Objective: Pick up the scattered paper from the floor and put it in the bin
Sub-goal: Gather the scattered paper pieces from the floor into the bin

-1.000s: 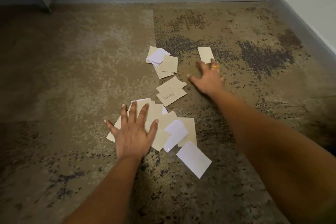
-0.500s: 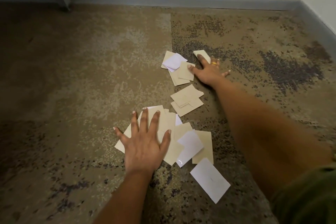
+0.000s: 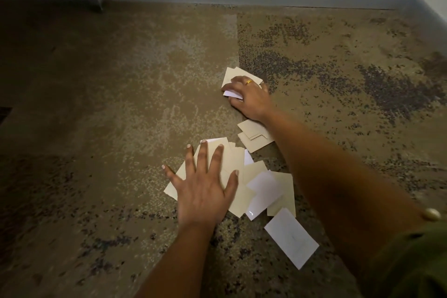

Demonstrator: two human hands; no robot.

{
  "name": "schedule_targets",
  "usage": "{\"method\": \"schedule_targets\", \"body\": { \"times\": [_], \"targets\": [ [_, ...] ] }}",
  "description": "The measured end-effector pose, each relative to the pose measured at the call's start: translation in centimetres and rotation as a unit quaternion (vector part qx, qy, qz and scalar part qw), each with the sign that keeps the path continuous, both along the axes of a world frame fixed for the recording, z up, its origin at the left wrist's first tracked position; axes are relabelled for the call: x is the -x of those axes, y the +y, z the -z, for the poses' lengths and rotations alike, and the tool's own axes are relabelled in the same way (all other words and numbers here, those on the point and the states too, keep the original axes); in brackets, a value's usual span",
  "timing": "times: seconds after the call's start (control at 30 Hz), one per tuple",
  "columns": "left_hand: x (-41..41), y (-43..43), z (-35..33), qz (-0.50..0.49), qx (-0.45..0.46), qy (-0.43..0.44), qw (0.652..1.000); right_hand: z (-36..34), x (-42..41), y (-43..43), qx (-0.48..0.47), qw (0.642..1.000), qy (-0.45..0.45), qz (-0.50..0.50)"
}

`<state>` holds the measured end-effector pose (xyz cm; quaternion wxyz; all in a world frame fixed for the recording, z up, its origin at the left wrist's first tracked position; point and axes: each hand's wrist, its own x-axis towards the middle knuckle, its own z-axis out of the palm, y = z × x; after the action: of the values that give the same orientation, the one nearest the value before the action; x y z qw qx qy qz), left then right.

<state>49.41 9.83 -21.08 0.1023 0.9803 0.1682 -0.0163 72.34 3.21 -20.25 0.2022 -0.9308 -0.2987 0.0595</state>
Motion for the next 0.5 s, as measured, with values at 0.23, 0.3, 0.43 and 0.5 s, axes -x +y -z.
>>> {"method": "schedule_targets", "body": {
  "times": [0.23, 0.3, 0.43, 0.5],
  "targets": [
    [0.0, -0.1, 0.3, 0.000, -0.009, -0.003, 1.000, 0.1, 3.8, -1.8, -0.045, 0.997, -0.003, -0.070],
    [-0.1, 0.0, 0.4, -0.002, -0.009, -0.012, 1.000, -0.1, 6.0, -3.0, -0.060, 0.993, 0.038, -0.095],
    [-0.1, -0.1, 0.5, -0.011, -0.009, -0.021, 1.000, -1.9, 9.3, -5.5, -0.054, 0.978, 0.086, -0.180],
    [-0.1, -0.1, 0.4, -0.013, -0.007, -0.018, 1.000, -3.0, 9.1, -5.5, -0.099, 0.972, 0.150, -0.150]
  ]
}}
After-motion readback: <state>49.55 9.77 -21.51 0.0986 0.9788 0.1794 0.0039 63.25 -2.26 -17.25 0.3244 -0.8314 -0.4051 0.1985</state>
